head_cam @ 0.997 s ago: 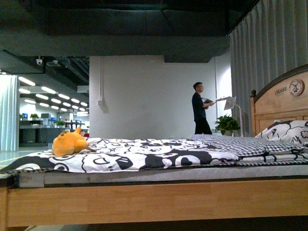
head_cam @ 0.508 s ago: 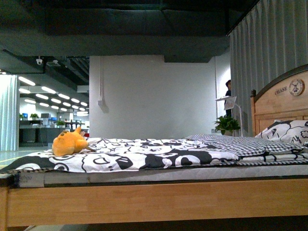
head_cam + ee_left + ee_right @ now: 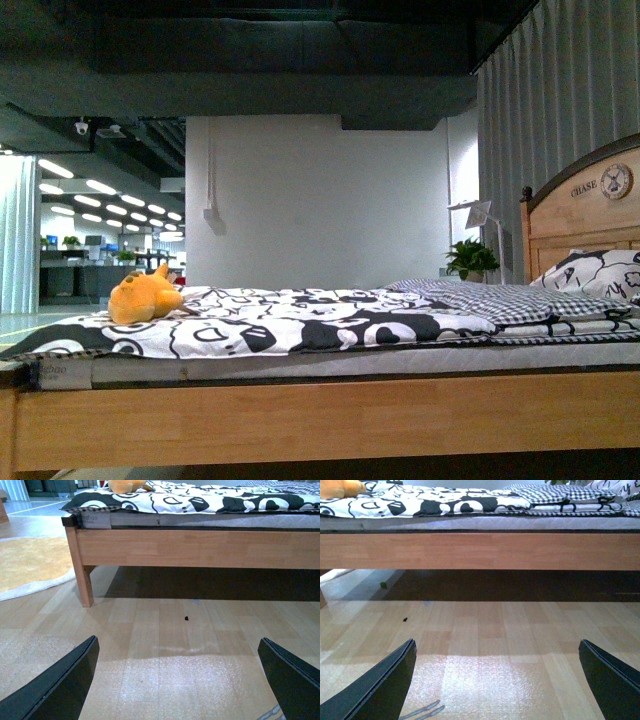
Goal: Put away toys
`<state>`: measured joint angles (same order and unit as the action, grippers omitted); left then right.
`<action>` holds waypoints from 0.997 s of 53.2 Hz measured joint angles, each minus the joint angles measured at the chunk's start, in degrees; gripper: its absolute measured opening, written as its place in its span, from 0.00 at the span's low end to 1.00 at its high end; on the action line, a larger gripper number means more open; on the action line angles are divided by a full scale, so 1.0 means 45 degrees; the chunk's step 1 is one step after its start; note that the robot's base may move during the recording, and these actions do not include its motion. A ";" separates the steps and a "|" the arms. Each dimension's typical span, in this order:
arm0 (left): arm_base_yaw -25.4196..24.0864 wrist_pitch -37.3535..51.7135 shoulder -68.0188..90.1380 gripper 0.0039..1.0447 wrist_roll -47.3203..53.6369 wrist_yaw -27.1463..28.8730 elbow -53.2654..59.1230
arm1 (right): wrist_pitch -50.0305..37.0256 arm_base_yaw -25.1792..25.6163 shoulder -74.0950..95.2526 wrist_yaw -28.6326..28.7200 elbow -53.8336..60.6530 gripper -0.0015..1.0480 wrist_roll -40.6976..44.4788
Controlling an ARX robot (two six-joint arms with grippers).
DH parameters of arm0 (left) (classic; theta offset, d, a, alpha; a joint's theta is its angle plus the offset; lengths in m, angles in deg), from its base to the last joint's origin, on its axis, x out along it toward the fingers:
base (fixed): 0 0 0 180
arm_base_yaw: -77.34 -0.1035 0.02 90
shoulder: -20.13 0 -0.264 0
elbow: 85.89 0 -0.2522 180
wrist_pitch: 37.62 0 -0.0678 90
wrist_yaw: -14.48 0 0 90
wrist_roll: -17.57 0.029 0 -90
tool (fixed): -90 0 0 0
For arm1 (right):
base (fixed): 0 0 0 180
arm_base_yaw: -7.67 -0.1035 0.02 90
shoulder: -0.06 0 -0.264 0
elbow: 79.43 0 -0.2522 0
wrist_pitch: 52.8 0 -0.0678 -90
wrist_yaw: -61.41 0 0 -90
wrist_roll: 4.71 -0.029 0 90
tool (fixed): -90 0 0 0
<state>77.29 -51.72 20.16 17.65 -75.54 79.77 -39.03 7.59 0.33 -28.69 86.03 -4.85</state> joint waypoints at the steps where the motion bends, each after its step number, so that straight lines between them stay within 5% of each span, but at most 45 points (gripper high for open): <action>1: 0.0000 0.0000 0.0000 0.94 0.0000 0.0000 0.0000 | 0.0000 0.0000 0.0000 0.0000 0.0000 0.94 0.0000; 53: 0.0000 0.0000 0.0000 0.94 0.0000 0.0000 0.0000 | 0.0000 0.0000 0.0000 0.0000 0.0000 0.94 0.0000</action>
<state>77.29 -51.72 20.16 17.65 -75.54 79.77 -39.03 7.59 0.33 -28.69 86.03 -4.85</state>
